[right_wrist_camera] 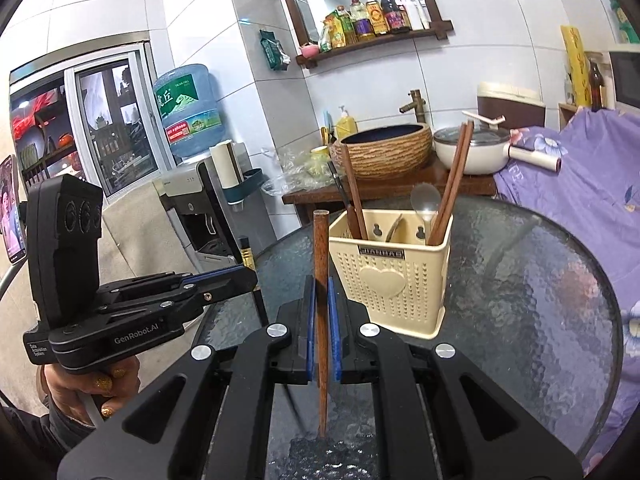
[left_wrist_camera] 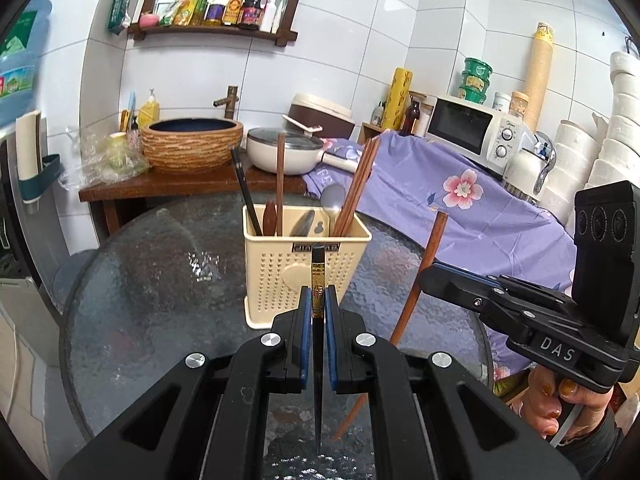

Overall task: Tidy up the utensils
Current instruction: 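Lift both chopsticks upright and carry them over the cream holder, then lower both chopsticks into the holder and open both grippers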

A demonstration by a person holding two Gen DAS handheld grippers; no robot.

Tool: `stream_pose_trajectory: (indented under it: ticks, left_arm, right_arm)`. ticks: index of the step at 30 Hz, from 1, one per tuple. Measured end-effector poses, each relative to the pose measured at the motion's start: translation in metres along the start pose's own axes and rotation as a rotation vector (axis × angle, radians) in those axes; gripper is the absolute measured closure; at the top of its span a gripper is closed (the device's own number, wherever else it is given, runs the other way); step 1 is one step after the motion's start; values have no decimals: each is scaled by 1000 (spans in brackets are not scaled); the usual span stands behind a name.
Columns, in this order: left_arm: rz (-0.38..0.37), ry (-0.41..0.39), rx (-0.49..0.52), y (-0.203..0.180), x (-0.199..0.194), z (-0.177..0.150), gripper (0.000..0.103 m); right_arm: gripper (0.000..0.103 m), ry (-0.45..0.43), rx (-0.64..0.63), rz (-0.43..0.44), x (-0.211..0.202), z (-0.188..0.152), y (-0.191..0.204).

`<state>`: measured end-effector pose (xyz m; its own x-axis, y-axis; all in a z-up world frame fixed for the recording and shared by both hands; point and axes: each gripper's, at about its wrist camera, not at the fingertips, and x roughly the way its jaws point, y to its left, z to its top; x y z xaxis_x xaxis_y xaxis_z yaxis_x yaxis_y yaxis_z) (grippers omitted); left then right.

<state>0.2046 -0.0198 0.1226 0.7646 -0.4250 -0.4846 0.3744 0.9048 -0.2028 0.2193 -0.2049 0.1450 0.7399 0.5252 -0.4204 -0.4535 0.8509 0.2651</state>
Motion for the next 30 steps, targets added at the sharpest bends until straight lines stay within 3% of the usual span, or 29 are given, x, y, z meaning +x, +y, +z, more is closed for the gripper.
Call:
stream_pose_trajectory:
  ticks: [12, 22, 30]
  left_arm:
    - [-12, -66, 41, -8, -13, 36, 97]
    - [-12, -135, 55, -11, -20, 113, 97]
    - [62, -215, 67, -12, -18, 169, 97]
  right_arm:
    - [96, -38, -45, -38, -5, 41, 1]
    - [96, -109, -19, -66, -10, 121, -14]
    - [96, -190, -72, -150, -6, 174, -14]
